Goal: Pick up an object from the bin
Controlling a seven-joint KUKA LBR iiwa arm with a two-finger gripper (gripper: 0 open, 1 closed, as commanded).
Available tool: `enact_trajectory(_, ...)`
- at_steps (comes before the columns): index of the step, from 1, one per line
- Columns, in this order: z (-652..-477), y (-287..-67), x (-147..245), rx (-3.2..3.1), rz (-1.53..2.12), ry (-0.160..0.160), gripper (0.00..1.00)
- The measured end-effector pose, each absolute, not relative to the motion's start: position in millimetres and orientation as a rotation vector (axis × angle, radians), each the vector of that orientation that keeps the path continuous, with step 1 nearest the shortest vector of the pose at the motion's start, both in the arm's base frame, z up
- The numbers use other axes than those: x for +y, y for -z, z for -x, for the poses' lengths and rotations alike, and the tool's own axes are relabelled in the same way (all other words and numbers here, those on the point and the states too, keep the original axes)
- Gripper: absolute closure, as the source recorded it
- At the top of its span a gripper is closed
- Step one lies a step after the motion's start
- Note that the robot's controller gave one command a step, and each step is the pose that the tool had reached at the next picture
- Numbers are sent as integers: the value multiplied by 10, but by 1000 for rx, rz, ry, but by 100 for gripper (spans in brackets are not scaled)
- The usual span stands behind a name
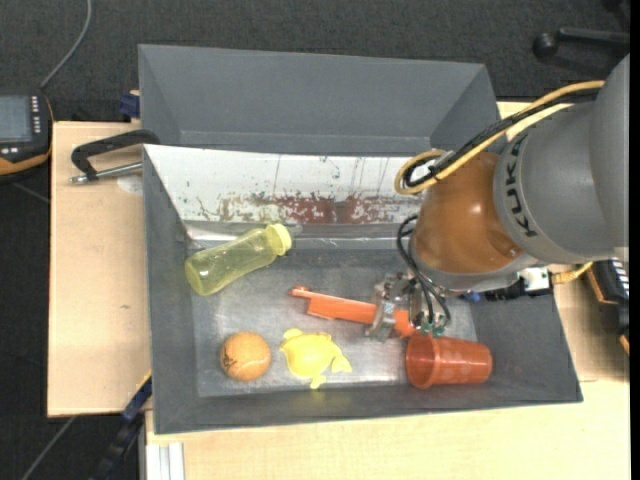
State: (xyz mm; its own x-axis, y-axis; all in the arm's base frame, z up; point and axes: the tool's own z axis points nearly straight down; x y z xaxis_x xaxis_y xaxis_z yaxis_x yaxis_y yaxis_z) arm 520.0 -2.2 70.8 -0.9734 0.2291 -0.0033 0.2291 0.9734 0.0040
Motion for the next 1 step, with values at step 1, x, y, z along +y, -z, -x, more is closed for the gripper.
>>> enact_trajectory(1,-5201,-708,-22,3117,-361,-6,100)
